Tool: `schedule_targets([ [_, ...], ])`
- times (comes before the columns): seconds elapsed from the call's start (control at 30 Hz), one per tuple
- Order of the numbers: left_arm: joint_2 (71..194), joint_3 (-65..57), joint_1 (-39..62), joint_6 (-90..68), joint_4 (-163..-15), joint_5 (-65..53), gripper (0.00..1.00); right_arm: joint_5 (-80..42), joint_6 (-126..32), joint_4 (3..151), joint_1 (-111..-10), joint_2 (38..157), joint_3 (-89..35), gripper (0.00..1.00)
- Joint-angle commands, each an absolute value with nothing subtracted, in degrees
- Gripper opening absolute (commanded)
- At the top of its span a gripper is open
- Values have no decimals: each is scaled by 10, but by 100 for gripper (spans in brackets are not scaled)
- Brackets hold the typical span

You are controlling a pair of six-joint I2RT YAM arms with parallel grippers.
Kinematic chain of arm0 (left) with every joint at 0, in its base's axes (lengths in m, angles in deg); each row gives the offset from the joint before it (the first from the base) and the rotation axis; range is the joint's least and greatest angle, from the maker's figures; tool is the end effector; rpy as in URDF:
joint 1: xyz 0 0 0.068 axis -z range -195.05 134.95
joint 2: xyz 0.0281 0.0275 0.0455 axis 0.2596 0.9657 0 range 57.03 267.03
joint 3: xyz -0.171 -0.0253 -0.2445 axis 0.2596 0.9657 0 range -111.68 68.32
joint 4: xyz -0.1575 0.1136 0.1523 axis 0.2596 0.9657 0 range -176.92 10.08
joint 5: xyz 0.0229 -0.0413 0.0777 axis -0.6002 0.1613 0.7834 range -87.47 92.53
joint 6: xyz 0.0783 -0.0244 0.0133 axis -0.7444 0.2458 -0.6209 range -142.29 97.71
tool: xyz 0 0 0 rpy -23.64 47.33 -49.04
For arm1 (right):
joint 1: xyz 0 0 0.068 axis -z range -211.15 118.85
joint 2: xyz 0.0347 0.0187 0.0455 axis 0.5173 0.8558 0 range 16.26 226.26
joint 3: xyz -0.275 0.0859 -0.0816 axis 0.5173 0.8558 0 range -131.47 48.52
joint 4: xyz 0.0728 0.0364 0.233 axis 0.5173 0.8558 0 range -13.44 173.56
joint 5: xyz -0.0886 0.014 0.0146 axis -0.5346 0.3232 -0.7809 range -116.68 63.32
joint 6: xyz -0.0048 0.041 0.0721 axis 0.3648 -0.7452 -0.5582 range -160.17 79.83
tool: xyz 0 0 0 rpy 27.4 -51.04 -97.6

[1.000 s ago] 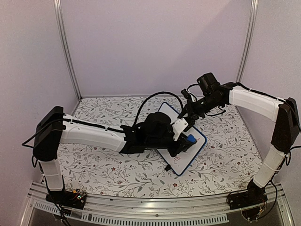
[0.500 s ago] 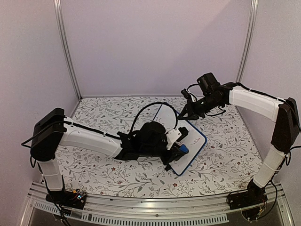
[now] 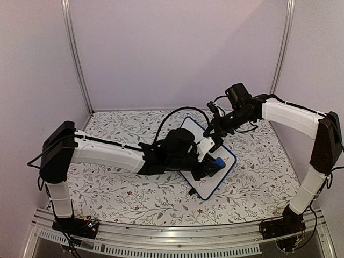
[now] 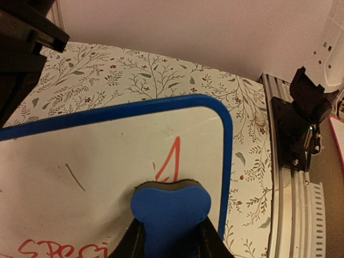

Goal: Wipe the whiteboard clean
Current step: Erase the whiteboard from the whiteboard stand.

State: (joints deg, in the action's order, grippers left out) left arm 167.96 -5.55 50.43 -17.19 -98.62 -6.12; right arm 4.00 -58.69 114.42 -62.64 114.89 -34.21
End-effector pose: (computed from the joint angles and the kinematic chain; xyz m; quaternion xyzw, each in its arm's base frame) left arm 0.1871 -0.4366 0.2329 0.4586 0.7081 -0.3600 0.3983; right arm 0.3057 0.2309 0.2865 -0.1853 0.9014 0.3546 0.1655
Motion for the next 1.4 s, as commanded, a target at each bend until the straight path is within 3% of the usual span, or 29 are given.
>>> schedule_targets([
  [0.0, 1713, -85, 488, -177, -981, -80, 0, 50, -601, 1164, -646, 1160, -326, 0],
  [0.53, 1679, 16, 470, -144, -995, -74, 0, 51, -597, 1162, -646, 1166, -329, 0],
  [1.07, 1729, -100, 505, -179, -975, 20, 0, 51, -594, 1165, -646, 1171, -333, 0],
  [1.37, 1715, -84, 510, -180, -975, 51, 0, 50, -596, 1167, -647, 1169, -334, 0],
])
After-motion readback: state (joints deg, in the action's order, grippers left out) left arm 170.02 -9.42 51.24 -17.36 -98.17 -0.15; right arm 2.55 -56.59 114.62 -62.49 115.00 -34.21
